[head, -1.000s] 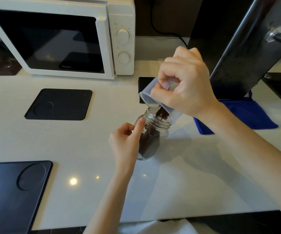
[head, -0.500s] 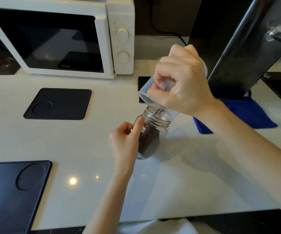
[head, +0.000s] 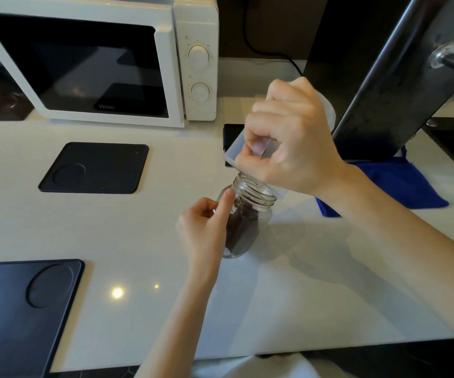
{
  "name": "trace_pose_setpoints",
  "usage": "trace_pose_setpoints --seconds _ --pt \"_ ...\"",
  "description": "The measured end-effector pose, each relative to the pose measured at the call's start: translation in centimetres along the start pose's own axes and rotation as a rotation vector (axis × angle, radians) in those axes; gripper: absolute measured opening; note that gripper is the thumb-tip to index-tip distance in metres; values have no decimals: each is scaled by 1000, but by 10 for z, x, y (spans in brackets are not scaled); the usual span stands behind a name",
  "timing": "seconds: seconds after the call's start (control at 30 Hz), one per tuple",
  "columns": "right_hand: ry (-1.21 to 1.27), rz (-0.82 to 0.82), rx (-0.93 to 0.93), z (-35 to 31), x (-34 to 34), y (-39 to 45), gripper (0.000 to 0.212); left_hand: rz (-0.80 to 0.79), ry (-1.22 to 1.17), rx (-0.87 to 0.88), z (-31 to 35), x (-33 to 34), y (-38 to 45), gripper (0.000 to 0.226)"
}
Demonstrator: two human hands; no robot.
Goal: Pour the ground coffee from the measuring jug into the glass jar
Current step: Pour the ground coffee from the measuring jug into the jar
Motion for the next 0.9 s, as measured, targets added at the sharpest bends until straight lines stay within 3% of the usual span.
trace_pose_setpoints --seconds 0.6,0.7,0.9 --pt "19 6 26 0 -3 0 20 13 44 38 2 0 -1 54" --pt "42 23 222 16 -6 -4 19 11 44 44 1 -2 0 54" --pt "296 52 875 56 -10 -36 21 27 14 32 -2 -8 5 52"
Point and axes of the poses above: each hand's wrist, its own y-axis towards the middle knuckle, its own x-axis out of the palm, z = x × y, the point moved 3 cm from there along y, towards the middle knuckle, and after that the axes turned 12 degrees about z, right-handed, at the moved point
